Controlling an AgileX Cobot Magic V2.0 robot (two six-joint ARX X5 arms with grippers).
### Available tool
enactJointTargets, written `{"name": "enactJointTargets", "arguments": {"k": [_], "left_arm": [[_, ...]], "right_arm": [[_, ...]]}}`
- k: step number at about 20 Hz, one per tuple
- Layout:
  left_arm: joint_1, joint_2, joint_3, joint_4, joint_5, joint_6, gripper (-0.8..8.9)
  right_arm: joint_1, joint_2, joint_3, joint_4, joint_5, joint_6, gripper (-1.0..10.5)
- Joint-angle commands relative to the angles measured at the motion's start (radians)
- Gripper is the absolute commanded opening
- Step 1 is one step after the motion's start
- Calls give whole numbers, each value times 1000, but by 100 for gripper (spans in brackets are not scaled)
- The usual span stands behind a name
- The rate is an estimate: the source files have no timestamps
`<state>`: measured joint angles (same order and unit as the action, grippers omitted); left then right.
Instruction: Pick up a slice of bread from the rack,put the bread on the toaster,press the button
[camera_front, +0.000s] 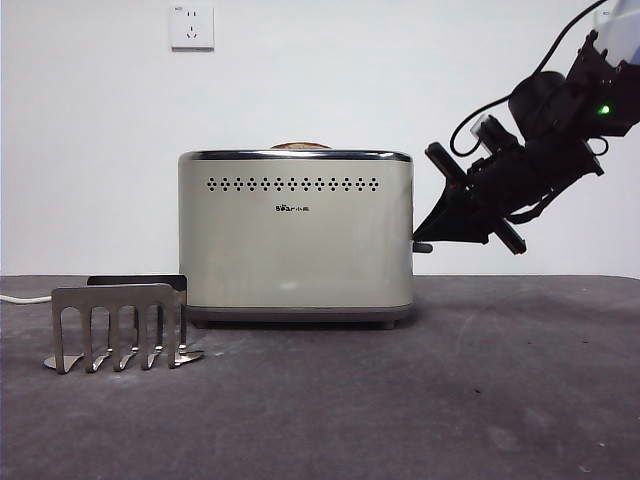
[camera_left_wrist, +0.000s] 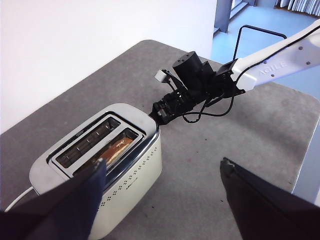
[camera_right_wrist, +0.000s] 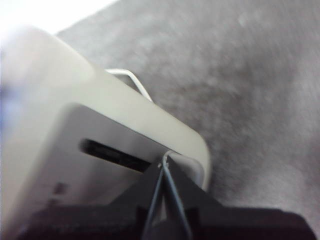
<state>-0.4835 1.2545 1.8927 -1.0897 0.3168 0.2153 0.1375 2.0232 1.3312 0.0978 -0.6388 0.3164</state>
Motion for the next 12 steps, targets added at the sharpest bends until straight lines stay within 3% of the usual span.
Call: {"name": "enactJointTargets", "arguments": {"k": [1, 4, 12], "left_arm": [[-2, -1, 1, -5, 3, -7, 382], [-2, -1, 1, -5, 3, -7, 382], [-2, -1, 1, -5, 3, -7, 382]], "right_arm": [[2, 56, -13, -51, 28, -29, -12], [3, 66, -13, -80, 43, -68, -12], [3, 66, -13, -92, 43, -71, -12]]}}
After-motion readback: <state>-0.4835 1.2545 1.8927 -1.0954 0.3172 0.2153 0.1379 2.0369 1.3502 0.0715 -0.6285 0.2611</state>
